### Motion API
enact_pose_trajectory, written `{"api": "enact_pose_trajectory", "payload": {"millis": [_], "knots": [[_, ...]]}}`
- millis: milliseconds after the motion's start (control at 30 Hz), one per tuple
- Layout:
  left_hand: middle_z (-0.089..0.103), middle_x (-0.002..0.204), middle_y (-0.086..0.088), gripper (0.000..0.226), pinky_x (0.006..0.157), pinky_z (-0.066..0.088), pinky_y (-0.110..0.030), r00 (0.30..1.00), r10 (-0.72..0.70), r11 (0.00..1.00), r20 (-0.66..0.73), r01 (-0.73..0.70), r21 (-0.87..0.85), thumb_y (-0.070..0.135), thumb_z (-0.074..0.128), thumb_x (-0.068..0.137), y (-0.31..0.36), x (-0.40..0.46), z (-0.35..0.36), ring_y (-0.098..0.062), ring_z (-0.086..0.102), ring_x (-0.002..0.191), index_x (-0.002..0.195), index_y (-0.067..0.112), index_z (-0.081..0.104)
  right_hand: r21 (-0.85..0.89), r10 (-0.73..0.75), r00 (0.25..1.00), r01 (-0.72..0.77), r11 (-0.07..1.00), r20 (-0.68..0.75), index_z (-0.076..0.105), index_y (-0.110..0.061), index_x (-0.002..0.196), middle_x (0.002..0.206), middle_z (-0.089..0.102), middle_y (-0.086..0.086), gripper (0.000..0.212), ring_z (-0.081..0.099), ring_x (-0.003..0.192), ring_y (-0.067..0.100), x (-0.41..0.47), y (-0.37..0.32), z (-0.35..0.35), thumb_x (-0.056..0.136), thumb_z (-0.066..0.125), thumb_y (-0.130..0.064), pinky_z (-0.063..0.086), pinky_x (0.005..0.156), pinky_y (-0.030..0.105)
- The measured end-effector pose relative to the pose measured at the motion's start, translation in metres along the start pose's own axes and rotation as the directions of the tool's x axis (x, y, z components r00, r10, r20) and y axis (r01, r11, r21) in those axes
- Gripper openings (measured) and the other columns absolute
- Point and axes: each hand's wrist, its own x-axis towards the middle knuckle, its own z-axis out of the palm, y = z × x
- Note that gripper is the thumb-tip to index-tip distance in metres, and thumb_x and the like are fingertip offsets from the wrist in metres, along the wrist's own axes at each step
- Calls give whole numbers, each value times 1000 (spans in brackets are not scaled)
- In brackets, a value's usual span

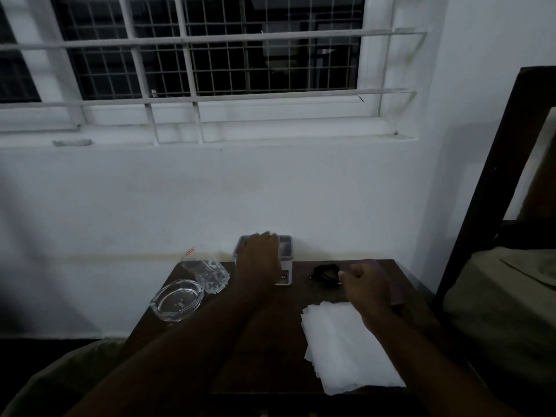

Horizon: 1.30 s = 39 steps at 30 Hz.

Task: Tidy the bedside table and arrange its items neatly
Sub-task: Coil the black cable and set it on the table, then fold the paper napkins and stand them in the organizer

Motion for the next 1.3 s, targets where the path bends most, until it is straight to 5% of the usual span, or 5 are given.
{"api": "enact_pose_trajectory", "payload": {"millis": [300, 433, 800, 1133, 1300], "knots": [[65, 118, 1, 27, 98, 35, -38, 910, -68, 968, 410, -39, 248, 27, 53, 89, -20, -9, -4, -24, 56, 116, 113, 30, 64, 35, -135, 991, 135, 990, 14, 39, -20, 50, 51, 37, -7, 45, 38, 53, 12, -12, 1, -9, 81, 70, -10, 29, 52, 28], [65, 116, 0, 25, 96, 36, -40, 913, -67, 966, 403, -42, 255, 30, 52, 90, -19, -15, -5, -27, 56, 115, 110, 30, 66, 51, -117, 989, 112, 992, 94, 71, -11, 83, 79, 68, 2, 10, 64, 78, 20, -12, 3, -5, 81, 71, -20, 51, 65, 34], [68, 109, -1, 23, 93, 39, -38, 918, 54, 966, 393, -148, 213, 31, 54, 87, -14, -54, -28, -27, 61, 107, 105, 33, 68, 49, -93, 980, 85, 995, 177, 65, -5, 115, 107, 63, 5, 34, 60, 102, 22, -23, 6, -1, 82, 73, -12, 51, 85, 33], [63, 108, -6, 26, 92, 36, -46, 952, 106, 925, 288, -201, 323, 29, 56, 79, 9, -78, -47, -33, 54, 106, 102, 23, 67, -71, -217, 905, 260, 963, 366, 66, 9, 79, 70, 72, 8, 9, 69, 62, 19, 1, 22, -47, 84, 59, 6, 57, 58, 28], [62, 102, -6, 42, 80, 48, -39, 864, 403, 915, 302, -380, -137, 49, 49, 87, 56, -101, -34, -27, 58, 94, 104, 16, 66, -514, -235, 890, 422, 746, 390, 73, -11, 99, 103, 66, 0, 20, 62, 98, 17, 1, 25, -55, 84, 63, -3, 45, 81, 19]]}}
